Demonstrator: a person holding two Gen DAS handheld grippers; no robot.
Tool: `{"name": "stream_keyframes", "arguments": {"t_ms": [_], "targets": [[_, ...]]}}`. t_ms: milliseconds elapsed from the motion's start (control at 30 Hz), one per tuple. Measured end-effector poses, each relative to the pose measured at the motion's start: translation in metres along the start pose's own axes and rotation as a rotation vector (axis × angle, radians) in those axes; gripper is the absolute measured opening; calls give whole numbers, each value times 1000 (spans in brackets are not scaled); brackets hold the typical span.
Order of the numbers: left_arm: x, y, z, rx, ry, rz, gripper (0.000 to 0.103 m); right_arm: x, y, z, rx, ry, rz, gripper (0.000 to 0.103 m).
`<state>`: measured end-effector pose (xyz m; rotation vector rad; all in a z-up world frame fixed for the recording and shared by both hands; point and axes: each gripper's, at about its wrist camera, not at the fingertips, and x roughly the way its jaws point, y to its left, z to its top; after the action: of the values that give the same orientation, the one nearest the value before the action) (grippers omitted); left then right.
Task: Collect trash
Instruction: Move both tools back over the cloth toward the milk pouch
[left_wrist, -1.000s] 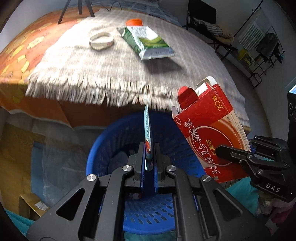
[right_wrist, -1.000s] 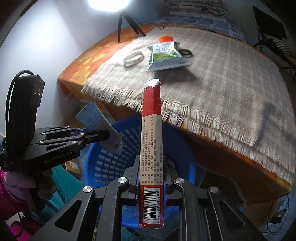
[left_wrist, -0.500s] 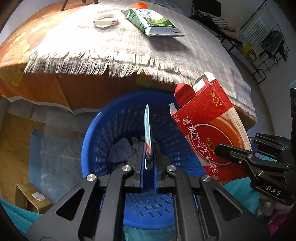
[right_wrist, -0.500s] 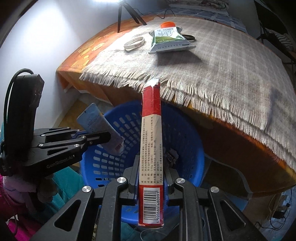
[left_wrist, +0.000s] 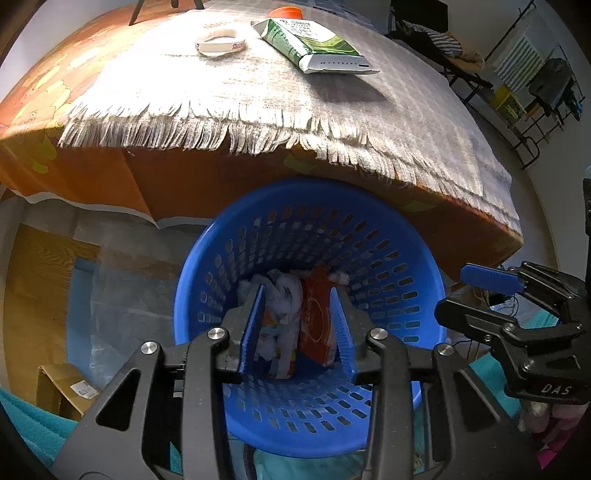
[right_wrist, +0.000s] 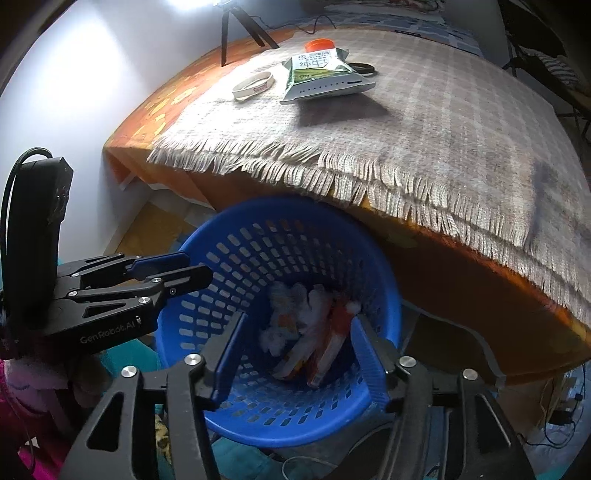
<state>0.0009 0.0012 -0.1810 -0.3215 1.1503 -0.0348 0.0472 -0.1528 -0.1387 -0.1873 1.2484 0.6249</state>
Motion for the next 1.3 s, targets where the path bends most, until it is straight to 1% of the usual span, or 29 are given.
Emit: {"name": "stream_keyframes", "arguments": {"t_ms": [33, 67, 133, 167, 200, 233, 267, 400, 633, 867, 1100, 1300], "targets": [[0, 1, 0, -1, 0, 1, 45, 0, 0, 0, 3, 3, -4, 66], [0, 1, 0, -2, -2, 3, 47, 0, -1, 0, 5, 5, -8, 71], [-1, 1, 0, -2, -4, 10, 49, 1, -1, 0, 9, 6, -16, 72], [-1, 1, 0, -2, -3, 15, 55, 1, -1, 0, 11, 8, -18, 75], [-2, 1, 0, -4, -5, 19, 58, 1, -1, 0, 13, 11, -21, 78], [-3, 2, 1, -5, -11, 23, 61, 1, -1, 0, 16, 12, -25, 85], [-3, 2, 1, -5, -13, 26, 61, 1, -2, 0, 17, 10, -27, 87], [-3, 4, 2, -13, -6, 40, 64, 1, -3, 0, 22, 12, -40, 88], [-3, 3, 4, -7, 4, 50, 64, 3, -3, 0, 26, 28, -56, 92], [-1, 1, 6, -7, 12, 54, 64, 1, -3, 2, 27, 22, -79, 94], [-1, 0, 6, -4, 10, 54, 64, -2, -6, 7, 36, 21, -95, 95], [-4, -1, 15, 5, 5, 62, 64, -5, -11, 15, 48, 14, -111, 95]]}}
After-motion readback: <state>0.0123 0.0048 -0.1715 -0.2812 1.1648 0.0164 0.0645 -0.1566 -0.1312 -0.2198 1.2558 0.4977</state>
